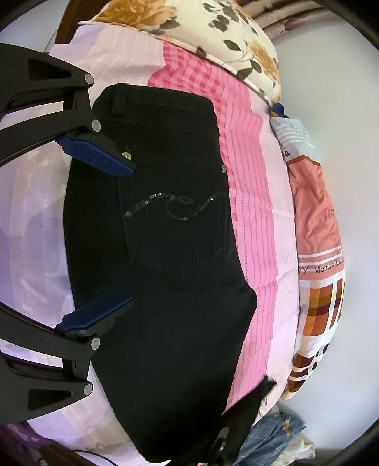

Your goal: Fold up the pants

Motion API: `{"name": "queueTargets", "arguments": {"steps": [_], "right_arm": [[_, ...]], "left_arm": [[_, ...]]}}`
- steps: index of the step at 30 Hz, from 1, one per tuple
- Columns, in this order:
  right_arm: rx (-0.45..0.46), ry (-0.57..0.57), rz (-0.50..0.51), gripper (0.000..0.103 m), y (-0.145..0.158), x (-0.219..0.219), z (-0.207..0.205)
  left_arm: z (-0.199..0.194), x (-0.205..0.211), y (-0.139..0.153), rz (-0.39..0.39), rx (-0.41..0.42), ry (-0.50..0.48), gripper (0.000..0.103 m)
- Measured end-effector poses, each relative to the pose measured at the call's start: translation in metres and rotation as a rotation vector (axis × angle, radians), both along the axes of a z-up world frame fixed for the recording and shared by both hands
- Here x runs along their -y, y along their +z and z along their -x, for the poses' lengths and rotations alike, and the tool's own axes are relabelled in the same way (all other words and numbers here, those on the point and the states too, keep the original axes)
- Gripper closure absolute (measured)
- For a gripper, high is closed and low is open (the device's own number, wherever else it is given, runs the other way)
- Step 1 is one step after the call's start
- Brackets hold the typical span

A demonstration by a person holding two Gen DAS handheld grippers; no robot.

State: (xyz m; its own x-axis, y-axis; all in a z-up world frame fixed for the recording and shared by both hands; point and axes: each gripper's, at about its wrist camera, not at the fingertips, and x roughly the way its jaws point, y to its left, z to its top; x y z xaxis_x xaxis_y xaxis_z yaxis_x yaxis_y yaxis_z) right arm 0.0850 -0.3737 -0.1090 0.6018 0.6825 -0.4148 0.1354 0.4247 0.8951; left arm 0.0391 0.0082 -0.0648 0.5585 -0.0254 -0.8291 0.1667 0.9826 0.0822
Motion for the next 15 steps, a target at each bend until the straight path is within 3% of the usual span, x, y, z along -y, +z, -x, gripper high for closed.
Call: {"name": "queueTargets", "arguments": {"steps": [15], "right_arm": [[-0.028,0.165,0.018,0.094,-0.012,-0.077,-0.006]], "left_arm": [[-0.004,-0.014,-0.005,0.027,-0.034,0.037,0.021]]}}
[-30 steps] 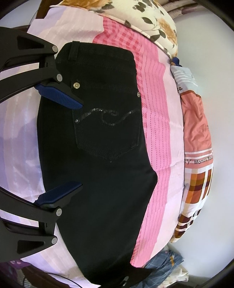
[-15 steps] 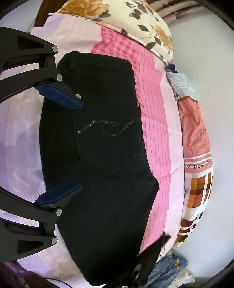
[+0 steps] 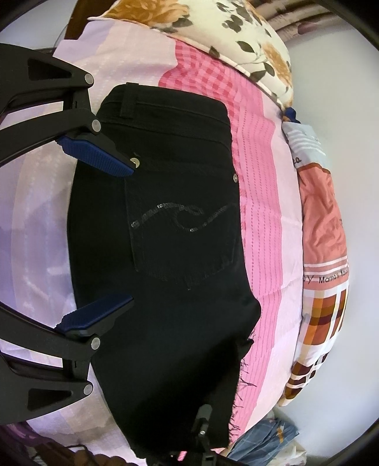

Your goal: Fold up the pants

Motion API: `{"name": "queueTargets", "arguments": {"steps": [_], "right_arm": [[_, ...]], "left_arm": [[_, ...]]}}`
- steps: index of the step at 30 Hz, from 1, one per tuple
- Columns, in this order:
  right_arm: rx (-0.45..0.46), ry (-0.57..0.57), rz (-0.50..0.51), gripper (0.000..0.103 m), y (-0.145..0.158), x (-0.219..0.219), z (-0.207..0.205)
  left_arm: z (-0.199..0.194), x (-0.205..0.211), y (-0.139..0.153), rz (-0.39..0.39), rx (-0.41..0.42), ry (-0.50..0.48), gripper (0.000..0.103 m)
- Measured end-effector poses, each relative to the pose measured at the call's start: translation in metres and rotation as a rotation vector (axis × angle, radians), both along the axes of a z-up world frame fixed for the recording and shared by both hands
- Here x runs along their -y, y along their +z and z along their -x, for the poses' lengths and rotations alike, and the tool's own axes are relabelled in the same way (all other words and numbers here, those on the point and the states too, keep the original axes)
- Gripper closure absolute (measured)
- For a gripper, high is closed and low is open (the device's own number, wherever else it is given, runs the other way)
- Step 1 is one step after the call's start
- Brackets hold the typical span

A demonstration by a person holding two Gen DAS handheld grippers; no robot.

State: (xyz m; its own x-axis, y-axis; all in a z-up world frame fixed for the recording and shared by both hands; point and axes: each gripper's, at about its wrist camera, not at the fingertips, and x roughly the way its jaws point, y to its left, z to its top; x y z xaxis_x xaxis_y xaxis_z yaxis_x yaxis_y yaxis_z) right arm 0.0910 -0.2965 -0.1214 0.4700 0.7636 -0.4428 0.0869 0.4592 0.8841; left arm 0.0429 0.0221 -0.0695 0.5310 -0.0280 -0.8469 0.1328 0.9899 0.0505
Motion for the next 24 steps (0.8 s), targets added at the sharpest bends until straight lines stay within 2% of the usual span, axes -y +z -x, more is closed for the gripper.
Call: {"name": "queueTargets", "arguments": {"steps": [17,22,24], "right_arm": [[-0.017,0.054,0.005,0.092,-0.01,-0.017,-0.007],[-0.024,0.063,-0.003,0.088,-0.01,-0.018,-0.008],[-0.028,0.071,-0.019,0.083,-0.01,-0.019,-0.008]], "left_arm": [[-0.003,-0.003,-0.009,0.008,-0.046,0.015,0.021],[-0.005,-0.005,-0.011,0.009,-0.054,0.017,0.021],[-0.005,-0.006,-0.012,0.011,-0.058,0.02,0.021]]}}
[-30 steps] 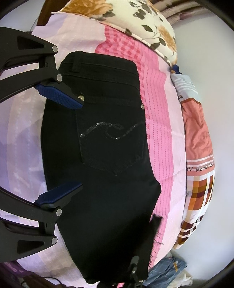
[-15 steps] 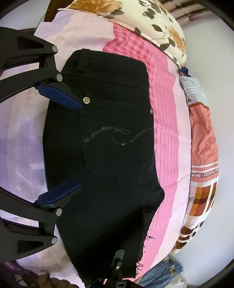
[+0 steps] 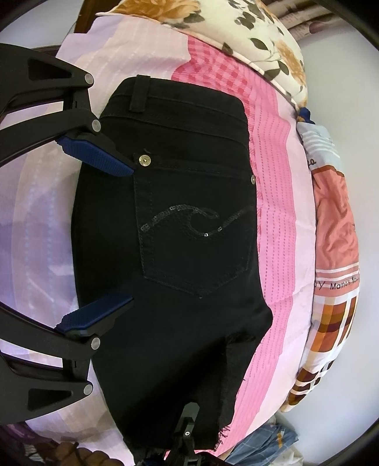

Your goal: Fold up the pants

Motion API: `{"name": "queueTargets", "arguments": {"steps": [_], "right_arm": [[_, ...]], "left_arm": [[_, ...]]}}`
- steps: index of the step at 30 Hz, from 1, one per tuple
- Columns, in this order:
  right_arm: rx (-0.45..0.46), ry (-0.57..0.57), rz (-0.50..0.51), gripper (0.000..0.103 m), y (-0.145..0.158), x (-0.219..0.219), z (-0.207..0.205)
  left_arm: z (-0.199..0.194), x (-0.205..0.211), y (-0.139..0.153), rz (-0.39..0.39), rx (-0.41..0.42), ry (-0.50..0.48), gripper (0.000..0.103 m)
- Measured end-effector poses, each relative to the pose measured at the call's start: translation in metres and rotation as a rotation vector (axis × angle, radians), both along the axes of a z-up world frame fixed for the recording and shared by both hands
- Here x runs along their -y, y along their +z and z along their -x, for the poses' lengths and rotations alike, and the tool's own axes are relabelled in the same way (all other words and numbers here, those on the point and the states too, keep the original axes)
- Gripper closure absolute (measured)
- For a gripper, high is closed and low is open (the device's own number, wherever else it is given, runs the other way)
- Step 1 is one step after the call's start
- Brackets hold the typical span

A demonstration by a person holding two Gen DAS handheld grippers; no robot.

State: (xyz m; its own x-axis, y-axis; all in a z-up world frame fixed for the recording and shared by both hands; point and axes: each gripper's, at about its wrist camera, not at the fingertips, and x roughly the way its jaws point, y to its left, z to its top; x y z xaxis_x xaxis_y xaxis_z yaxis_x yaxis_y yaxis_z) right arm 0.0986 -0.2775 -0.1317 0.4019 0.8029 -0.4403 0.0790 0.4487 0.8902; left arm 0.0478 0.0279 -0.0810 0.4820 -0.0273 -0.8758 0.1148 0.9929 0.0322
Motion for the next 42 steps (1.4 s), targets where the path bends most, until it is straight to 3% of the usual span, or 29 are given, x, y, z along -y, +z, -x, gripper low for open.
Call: {"name": "queueTargets", "arguments": {"steps": [9,17,25,35,42], "right_arm": [[0.026,0.081,-0.027,0.057,0.006,-0.009,0.006],[0.026,0.017,-0.216,0.048,0.001,0.02,0.009],[0.061,-0.026,-0.166,0.048,0.01,0.05,0.024],[0.092,0.146,-0.062,0.049,0.013,-0.01,0.021],[0.089,0.169,-0.044,0.049,0.009,-0.02,0.018]], "left_arm": [[-0.001,0.0,0.0,0.001,-0.004,0.003,0.021],[-0.001,-0.002,0.0,0.002,-0.008,0.003,0.02],[-0.002,-0.004,0.0,0.013,-0.011,0.004,0.021],[-0.001,-0.003,0.0,0.015,-0.003,-0.004,0.021],[0.0,-0.001,-0.002,0.009,-0.008,-0.008,0.02]]}}
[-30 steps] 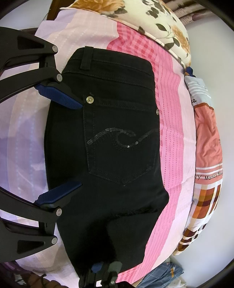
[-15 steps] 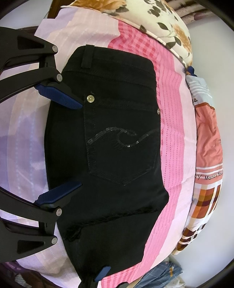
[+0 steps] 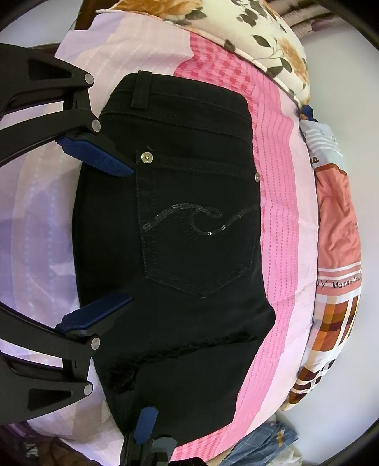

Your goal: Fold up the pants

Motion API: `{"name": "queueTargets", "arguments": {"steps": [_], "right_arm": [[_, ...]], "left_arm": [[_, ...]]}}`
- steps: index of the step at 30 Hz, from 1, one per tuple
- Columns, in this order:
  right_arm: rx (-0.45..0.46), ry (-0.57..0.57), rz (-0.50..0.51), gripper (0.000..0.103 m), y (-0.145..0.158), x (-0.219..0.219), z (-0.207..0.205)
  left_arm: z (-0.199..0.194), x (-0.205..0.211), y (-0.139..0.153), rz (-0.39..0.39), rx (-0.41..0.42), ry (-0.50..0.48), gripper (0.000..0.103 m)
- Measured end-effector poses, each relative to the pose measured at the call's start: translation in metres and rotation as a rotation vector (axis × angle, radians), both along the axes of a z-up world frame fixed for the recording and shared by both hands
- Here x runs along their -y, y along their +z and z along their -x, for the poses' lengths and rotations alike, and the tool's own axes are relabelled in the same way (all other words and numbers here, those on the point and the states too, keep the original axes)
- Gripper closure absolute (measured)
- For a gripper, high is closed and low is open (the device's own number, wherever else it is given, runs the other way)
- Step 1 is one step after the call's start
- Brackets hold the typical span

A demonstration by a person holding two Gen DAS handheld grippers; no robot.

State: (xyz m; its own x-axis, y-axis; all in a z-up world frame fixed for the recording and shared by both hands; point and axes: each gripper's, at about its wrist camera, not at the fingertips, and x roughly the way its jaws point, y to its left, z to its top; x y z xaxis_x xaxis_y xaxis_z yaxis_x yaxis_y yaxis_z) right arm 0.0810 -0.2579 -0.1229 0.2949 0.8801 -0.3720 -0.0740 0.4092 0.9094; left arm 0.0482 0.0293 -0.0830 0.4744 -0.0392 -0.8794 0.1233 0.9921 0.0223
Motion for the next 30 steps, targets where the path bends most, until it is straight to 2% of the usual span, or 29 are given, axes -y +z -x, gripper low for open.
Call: {"name": "queueTargets", "arguments": {"steps": [5,11,22,30], "right_arm": [[-0.01,0.001,0.013,0.053,-0.004,-0.001,-0.001],[-0.012,0.004,0.031,0.053,-0.005,-0.003,-0.001],[-0.01,-0.017,0.002,0.053,-0.004,0.0,0.0],[0.016,-0.007,0.067,0.052,0.005,-0.009,-0.001]], "left_arm": [[0.0,0.0,0.001,-0.004,0.009,-0.002,0.021],[0.0,0.0,0.002,-0.008,0.015,-0.003,0.02],[0.002,0.0,0.004,-0.016,0.021,-0.006,0.021],[0.002,0.0,0.006,-0.017,0.026,-0.003,0.021]]}}
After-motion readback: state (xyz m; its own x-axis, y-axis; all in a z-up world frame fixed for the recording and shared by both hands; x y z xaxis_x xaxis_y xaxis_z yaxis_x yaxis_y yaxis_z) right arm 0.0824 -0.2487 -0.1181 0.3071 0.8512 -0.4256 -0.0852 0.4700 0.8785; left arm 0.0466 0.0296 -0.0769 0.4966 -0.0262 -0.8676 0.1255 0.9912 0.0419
